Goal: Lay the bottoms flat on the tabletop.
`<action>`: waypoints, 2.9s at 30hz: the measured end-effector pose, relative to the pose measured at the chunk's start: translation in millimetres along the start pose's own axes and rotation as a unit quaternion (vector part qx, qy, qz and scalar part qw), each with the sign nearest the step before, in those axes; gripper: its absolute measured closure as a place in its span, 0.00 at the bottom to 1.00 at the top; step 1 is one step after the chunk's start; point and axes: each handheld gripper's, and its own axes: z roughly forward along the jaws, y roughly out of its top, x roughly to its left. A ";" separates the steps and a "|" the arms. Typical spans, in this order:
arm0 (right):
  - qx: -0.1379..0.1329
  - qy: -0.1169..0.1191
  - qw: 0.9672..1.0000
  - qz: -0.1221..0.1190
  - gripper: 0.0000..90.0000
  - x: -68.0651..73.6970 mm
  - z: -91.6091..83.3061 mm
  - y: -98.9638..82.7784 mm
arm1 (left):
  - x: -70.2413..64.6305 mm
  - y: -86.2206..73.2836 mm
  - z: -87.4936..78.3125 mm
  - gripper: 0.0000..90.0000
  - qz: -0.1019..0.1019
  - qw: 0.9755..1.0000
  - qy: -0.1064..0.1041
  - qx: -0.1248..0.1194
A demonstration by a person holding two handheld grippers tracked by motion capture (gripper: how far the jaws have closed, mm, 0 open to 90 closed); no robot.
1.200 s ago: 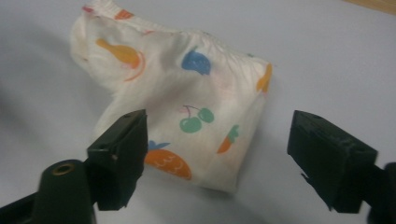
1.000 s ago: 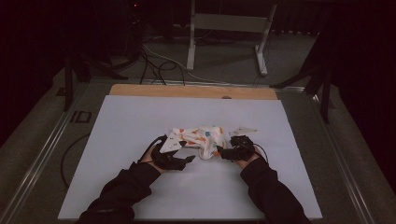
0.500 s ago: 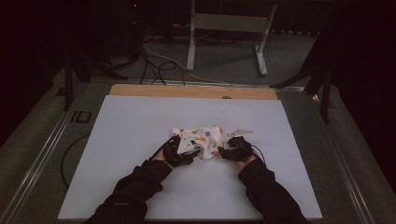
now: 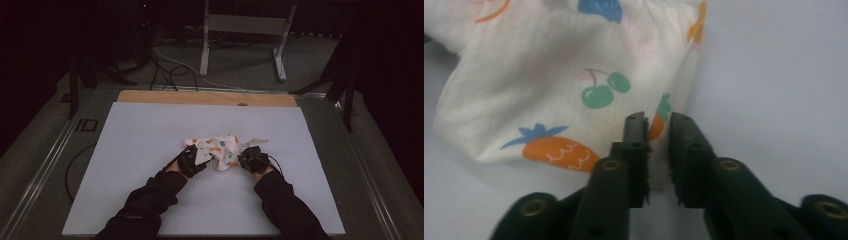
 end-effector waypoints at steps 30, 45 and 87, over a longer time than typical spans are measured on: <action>-0.020 -0.013 1.000 0.011 0.99 -25.4 -29.6 -2.1 | 26.9 -21.0 -70.3 0.99 0.002 1.000 0.019 0.001; -0.015 -0.018 1.000 0.013 0.99 -37.6 -39.5 -11.3 | 35.5 -45.8 -105.1 0.99 -0.007 0.999 0.038 0.011; -0.052 0.030 0.998 -0.017 0.44 -22.0 -66.3 -15.6 | 10.9 -56.9 -80.6 0.45 -0.059 0.996 -0.066 0.032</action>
